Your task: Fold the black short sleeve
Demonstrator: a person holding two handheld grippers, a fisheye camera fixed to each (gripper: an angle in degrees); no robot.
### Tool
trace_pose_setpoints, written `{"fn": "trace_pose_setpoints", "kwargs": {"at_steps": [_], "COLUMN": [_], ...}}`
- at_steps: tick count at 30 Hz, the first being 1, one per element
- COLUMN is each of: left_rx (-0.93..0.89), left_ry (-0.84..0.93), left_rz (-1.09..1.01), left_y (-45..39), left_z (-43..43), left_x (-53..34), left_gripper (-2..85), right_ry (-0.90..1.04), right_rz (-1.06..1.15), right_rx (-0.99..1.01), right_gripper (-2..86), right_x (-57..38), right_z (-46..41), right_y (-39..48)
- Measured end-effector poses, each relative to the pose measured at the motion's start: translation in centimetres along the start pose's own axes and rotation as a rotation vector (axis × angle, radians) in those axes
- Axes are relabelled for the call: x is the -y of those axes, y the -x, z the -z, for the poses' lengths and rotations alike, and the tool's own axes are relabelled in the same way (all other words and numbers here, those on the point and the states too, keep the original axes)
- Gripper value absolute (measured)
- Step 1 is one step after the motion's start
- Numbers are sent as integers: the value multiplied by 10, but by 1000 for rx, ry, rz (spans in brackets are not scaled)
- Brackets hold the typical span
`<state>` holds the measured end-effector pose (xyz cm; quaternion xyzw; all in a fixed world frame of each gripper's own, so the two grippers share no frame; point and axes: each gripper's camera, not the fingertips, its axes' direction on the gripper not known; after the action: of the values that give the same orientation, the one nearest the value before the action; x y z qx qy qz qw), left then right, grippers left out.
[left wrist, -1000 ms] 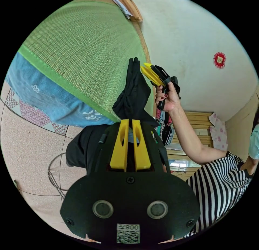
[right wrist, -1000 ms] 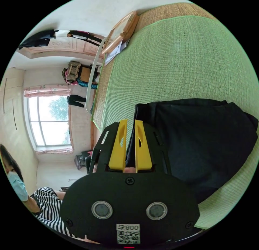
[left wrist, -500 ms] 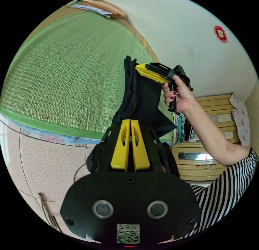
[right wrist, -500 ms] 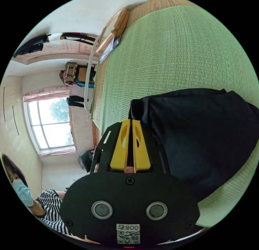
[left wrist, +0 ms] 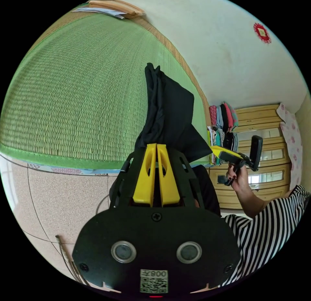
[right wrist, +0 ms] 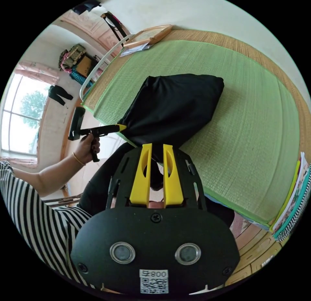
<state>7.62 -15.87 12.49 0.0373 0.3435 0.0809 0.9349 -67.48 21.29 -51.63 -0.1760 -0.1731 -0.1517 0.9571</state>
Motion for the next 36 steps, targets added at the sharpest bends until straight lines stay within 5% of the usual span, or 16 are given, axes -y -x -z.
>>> {"fn": "trace_pose_setpoints", "kwargs": {"at_steps": [16,36], "left_rx": [81,81], "left_ry": [26,20], "left_rz": [-21,14], "left_y": [-30,-42], "left_z": [-8,-17], "left_x": [-20,-45], "left_gripper": [1,1], "right_ry": [-41,133], "right_rz": [22,26], "right_rx": [-89,-217], "right_gripper": [91,6], "right_x": [-76,-115], "right_z": [-14,-77], "right_y": [59,42]}}
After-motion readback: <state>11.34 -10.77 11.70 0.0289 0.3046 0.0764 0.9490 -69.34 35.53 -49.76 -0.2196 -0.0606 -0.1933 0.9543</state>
